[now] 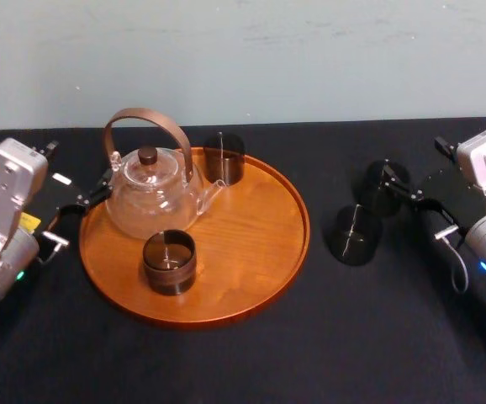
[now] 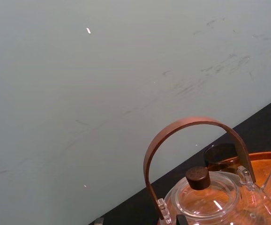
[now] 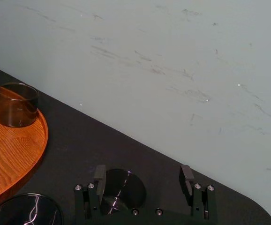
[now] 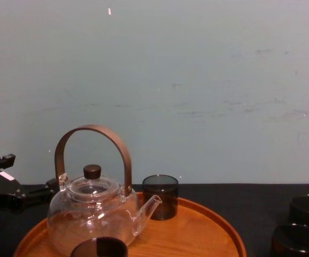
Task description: Pick up the glass from the table and place it on the tray.
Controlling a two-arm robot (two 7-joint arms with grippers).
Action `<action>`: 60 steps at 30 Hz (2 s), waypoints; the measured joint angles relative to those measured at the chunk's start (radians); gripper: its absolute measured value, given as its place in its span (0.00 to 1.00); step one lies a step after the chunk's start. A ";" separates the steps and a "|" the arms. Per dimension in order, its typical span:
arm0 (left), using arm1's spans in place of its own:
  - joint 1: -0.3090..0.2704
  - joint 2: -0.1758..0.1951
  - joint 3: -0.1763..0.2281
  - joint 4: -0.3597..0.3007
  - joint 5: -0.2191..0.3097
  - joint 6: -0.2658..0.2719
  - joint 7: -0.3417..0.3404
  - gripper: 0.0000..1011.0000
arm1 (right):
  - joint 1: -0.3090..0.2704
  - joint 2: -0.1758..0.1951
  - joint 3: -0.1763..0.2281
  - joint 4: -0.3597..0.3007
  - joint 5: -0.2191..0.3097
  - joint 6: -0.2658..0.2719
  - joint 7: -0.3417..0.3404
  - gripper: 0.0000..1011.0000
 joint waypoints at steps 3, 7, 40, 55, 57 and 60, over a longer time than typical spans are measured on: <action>0.000 0.000 0.000 0.000 0.000 0.000 0.000 0.99 | 0.000 0.000 0.000 0.000 0.000 0.000 0.000 0.99; 0.000 0.000 0.000 0.000 0.000 0.000 0.000 0.99 | 0.000 0.000 0.000 0.000 0.000 0.000 0.000 0.99; 0.000 0.000 0.000 0.000 0.000 0.000 0.000 0.99 | 0.000 0.000 0.000 0.000 0.000 0.000 0.000 0.99; 0.000 0.000 0.000 0.000 0.000 0.000 0.000 0.99 | -0.006 -0.001 0.007 -0.007 0.008 0.001 0.017 0.99; 0.000 0.000 0.000 0.000 0.000 0.000 0.000 0.99 | -0.018 0.003 0.015 -0.022 0.013 0.005 0.030 0.99; 0.000 0.000 0.000 0.000 0.000 0.000 0.000 0.99 | -0.040 0.012 0.027 -0.053 0.023 0.018 0.045 0.99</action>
